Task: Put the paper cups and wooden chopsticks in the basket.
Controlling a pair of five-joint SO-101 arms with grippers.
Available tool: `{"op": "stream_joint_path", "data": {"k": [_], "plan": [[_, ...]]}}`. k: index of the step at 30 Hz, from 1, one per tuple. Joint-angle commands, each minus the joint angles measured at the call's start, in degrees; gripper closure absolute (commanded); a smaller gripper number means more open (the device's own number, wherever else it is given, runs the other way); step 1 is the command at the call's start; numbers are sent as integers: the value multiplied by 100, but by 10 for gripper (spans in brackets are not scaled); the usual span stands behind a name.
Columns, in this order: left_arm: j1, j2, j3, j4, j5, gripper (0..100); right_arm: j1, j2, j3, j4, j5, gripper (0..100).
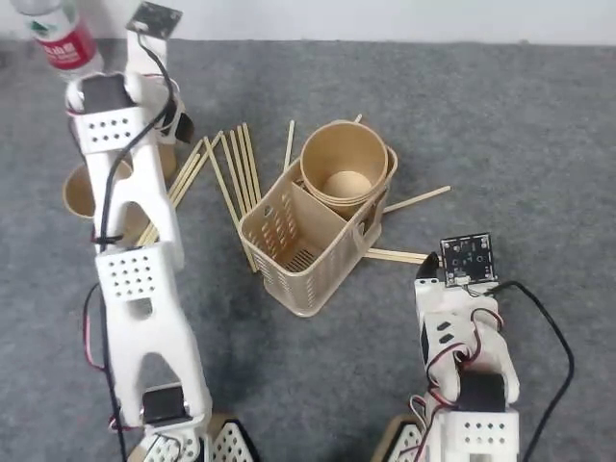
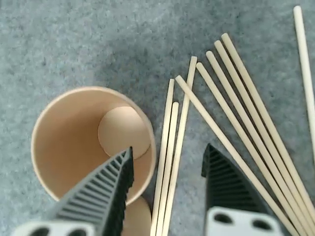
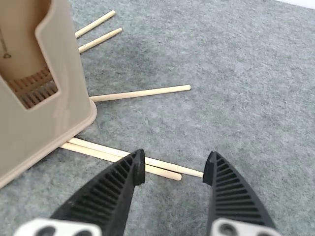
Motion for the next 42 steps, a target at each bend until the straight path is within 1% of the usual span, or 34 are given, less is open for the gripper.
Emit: {"op": "stream_joint_path", "data": {"k": [1,10,15,22,28,31,35,42], "plan": [[62,202,-822,229,-44,782,-48,-84,105,-22,79,790],[62,396,-884,290,-44,782,-48,-84,105,-22,79,790],[62,396,-374,229,-53,782,-48,-84,105,-22,79,790],[53,396,523,-167,-53,783,-48,-84,105,-22,79,790],[53,387,690,-273,-53,785,-48,-84,105,-22,79,790],[53,378,681,-290,-53,847,-48,-84,105,-22,79,790],[53,387,708,-563,-70,990,-48,-84,105,-22,79,790],[53,237,505,-510,-70,989,-48,-84,105,-22,79,790]]}}
